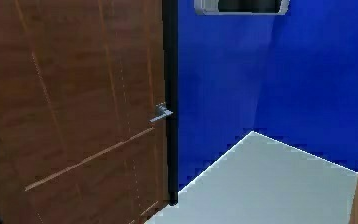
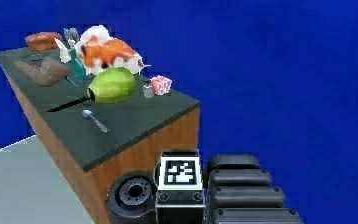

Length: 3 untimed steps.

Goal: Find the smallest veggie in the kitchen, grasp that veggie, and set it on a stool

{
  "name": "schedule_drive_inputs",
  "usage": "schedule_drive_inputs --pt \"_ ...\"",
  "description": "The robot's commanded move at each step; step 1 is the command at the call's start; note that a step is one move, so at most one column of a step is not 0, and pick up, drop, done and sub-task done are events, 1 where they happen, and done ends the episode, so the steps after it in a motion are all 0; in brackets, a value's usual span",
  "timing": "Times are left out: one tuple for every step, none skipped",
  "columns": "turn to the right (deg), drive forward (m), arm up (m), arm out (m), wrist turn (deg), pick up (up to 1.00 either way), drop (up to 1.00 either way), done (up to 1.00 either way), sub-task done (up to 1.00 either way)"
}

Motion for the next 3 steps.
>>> schedule_drive_inputs --pt "45.0 0.0 0.0 0.0 0.0 0.0 0.0 0.0 0.0" --pt "45.0 0.0 0.0 0.0 0.0 0.0 0.0 0.0 0.0" --pt "30.0 0.0 0.0 0.0 0.0 0.0 0.0 0.0 0.0"
